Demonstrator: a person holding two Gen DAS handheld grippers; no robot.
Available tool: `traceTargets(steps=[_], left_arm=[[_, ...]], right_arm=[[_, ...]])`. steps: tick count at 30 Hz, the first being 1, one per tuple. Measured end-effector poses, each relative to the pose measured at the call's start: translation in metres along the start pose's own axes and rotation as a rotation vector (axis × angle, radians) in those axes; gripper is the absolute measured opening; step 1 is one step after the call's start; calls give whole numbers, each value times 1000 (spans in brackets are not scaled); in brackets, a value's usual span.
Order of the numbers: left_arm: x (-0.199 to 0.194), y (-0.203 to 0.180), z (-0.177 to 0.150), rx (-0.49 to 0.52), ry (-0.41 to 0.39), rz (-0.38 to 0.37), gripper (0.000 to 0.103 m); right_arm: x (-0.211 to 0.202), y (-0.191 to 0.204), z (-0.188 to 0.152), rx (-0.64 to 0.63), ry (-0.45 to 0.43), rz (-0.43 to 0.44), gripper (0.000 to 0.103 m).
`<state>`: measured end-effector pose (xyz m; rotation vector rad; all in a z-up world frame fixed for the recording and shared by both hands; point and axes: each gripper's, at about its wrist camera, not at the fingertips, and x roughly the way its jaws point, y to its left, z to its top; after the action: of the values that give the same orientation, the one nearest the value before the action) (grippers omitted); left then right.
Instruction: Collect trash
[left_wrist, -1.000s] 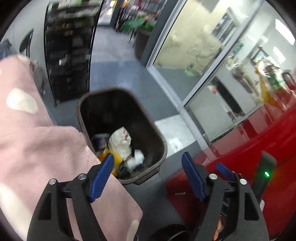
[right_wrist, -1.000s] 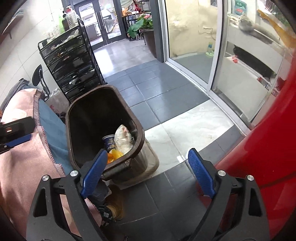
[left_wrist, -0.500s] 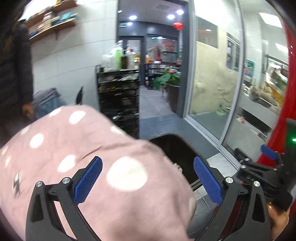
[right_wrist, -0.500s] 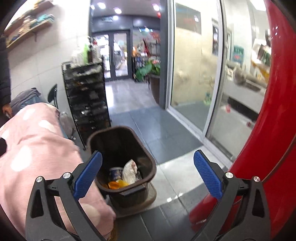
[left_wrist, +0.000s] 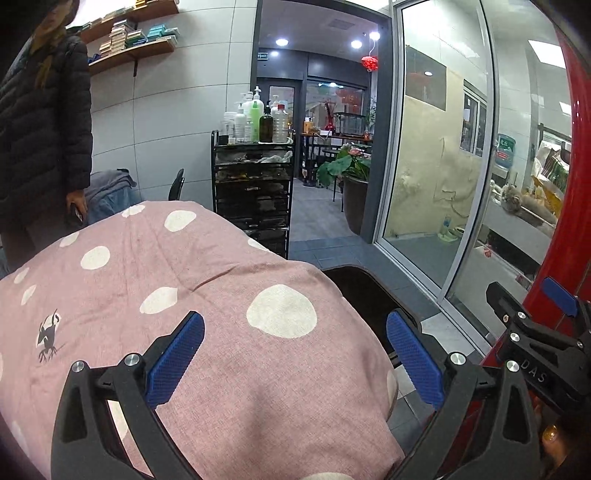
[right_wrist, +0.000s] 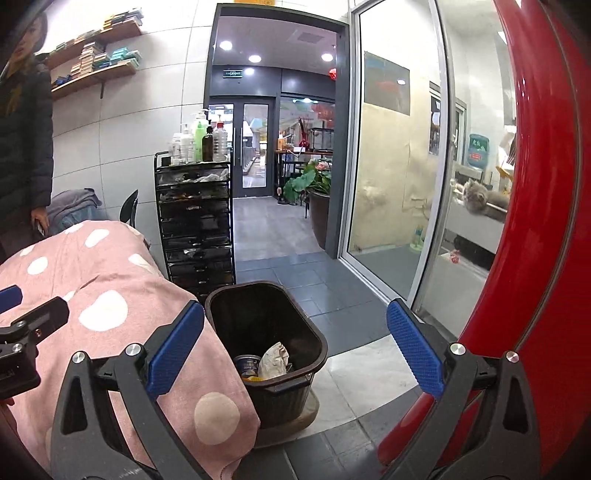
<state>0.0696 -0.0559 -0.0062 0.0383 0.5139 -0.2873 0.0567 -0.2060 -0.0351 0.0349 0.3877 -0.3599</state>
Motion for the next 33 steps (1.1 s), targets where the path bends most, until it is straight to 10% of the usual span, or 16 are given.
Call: traceTargets(steps=[33], left_arm=[[-7, 1, -8, -22, 8, -1, 97]], right_arm=[[-3, 0, 0, -1, -4, 20, 98]])
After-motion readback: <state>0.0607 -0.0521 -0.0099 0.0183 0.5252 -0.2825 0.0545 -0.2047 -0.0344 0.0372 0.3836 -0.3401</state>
